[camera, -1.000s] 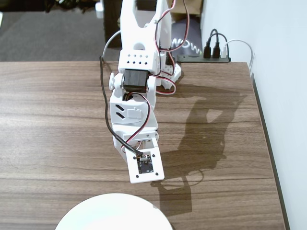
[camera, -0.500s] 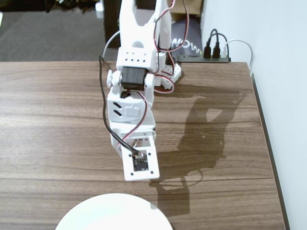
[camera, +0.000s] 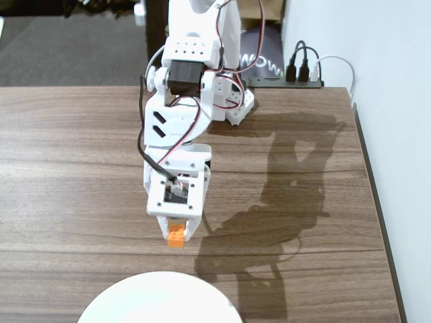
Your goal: Grasp a lego block and put it on the plate.
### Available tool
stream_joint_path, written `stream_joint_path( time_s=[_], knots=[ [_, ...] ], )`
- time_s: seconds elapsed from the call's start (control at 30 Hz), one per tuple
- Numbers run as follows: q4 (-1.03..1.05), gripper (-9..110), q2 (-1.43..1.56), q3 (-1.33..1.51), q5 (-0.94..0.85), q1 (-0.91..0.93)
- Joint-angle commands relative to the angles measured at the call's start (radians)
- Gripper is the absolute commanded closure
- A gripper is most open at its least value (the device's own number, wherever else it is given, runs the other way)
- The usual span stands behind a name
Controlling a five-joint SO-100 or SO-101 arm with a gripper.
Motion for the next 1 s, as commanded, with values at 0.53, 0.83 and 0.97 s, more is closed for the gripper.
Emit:
stream_joint_path(
  time_s=[0.53, 0.83, 0.97],
  knots=[
    [-0.224, 94, -0.057, -0.161, 0.146, 0.011],
    [-0.229, 94, -0.218, -0.345, 0.179, 0.017],
    [-0.222, 94, -0.29, -0.411, 0.193, 0.017]
  ],
)
